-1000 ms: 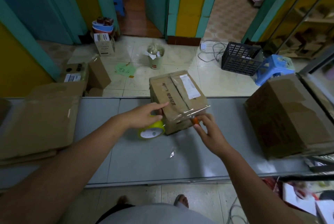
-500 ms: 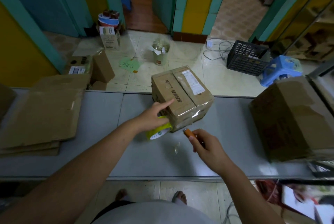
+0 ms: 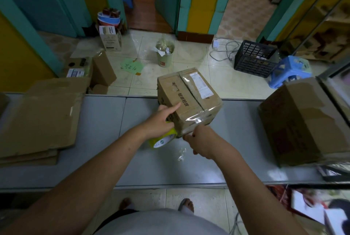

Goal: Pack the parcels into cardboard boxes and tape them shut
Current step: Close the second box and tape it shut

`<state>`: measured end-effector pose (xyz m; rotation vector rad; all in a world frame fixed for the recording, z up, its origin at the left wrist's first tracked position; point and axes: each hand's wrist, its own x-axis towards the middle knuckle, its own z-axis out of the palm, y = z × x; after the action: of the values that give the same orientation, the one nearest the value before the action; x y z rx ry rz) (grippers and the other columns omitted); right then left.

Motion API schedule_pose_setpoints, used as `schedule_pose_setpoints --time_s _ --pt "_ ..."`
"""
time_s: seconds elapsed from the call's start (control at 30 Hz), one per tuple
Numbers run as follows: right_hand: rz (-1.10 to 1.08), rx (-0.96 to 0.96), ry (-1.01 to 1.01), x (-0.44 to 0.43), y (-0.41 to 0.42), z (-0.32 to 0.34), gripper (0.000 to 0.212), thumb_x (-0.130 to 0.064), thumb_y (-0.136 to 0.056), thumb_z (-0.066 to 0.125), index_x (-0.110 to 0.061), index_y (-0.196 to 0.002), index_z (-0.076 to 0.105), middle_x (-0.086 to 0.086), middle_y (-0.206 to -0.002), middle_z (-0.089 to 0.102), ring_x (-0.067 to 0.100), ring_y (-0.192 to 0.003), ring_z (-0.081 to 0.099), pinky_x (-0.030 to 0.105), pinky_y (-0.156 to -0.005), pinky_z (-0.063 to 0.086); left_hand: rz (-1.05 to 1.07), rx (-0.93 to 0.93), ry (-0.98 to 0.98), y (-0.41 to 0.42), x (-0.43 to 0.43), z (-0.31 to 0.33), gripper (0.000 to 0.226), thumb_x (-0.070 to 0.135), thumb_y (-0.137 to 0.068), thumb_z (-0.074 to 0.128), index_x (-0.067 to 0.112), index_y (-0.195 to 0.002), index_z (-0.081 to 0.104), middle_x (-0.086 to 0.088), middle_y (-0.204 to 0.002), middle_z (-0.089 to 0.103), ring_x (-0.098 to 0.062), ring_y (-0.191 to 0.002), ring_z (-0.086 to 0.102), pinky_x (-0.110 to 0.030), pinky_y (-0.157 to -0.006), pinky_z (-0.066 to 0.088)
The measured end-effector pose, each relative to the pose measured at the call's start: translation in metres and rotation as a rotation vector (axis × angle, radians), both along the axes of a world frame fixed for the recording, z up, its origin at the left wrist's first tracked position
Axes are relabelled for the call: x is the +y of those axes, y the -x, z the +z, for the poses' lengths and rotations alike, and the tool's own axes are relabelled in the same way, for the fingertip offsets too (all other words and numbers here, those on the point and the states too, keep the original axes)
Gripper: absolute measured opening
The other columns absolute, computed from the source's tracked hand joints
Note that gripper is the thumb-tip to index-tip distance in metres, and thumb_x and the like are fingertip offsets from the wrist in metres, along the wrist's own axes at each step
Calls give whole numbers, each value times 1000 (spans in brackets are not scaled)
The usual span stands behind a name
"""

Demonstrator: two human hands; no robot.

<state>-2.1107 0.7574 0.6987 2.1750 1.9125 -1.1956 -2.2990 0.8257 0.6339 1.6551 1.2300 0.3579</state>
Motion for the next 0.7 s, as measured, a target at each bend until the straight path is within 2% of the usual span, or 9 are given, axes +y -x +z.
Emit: schedule_pose_setpoints --time_s 0.07,0.13,0.2,0.27,0.3,0.4,0.5,0.6,0.7 --pt "8 -44 162 5 3 -16 34 -26 -106 55 -12 -76 48 12 -82 67 16 -55 53 26 -49 45 -46 49 -24 3 1 3 81 8 -100 55 46 -164 22 0 -146 34 -19 -128 51 -27 -112 39" --pt "6 -68 197 -1 -2 -40 39 -35 -106 54 -12 -76 46 12 -81 66 16 -52 51 23 -45 39 -83 88 -60 7 1 5 83 10 -100 54 48 -164 18 2 -149 33 -18 -125 53 -28 -109 42" --pt "56 -144 78 -20 -14 -68 43 -47 -106 51 -14 -77 51 5 -80 61 19 -63 55 22 -47 34 -126 141 -115 10 0 6 86 12 -100 54 52 -164 13 5 -148 34 -11 -106 58 -26 -95 49" --pt "113 -261 -44 -41 -29 -96 38 -54 -104 49 -19 -92 59 -1 -86 57 17 -75 55 24 -57 36 -176 211 -187 15 -1 6 89 14 -101 54 57 -162 6 11 -145 32 -9 -82 57 -25 -74 47" --pt "131 -293 -86 -51 -37 -110 36 -54 -103 49 -21 -101 63 -2 -91 57 16 -80 55 25 -63 41 -200 246 -227 17 -3 5 92 15 -101 54 61 -160 1 13 -145 31 -12 -76 57 -28 -70 48" --pt "149 -275 -174 -71 -56 -147 31 -49 -102 56 -28 -121 68 -3 -104 55 16 -94 56 27 -80 47 -246 344 -341 29 -11 1 100 14 -101 57 64 -157 -8 13 -153 28 -14 -70 57 -38 -65 53" --pt "127 -249 -211 -72 -66 -159 25 -45 -99 64 -30 -118 69 -6 -104 55 17 -101 58 28 -85 45 -234 434 -397 41 -19 -8 106 12 -101 61 64 -155 -15 7 -153 30 -10 -63 50 -31 -58 47" --pt "125 -272 -231 -59 -70 -150 37 -58 -91 68 -28 -112 68 -1 -107 60 22 -104 59 36 -85 48 -197 498 -416 49 -24 -19 114 15 -100 64 66 -149 -25 1 -149 35 -14 -62 50 -36 -58 51" --pt "-98 -39 -416 -33 -78 -111 36 -51 -91 71 -28 -119 68 -4 -115 60 12 -101 58 40 -88 55 -174 502 -419 49 -26 -25 114 18 -100 65 66 -149 -25 0 -147 38 -16 -65 52 -40 -61 55"
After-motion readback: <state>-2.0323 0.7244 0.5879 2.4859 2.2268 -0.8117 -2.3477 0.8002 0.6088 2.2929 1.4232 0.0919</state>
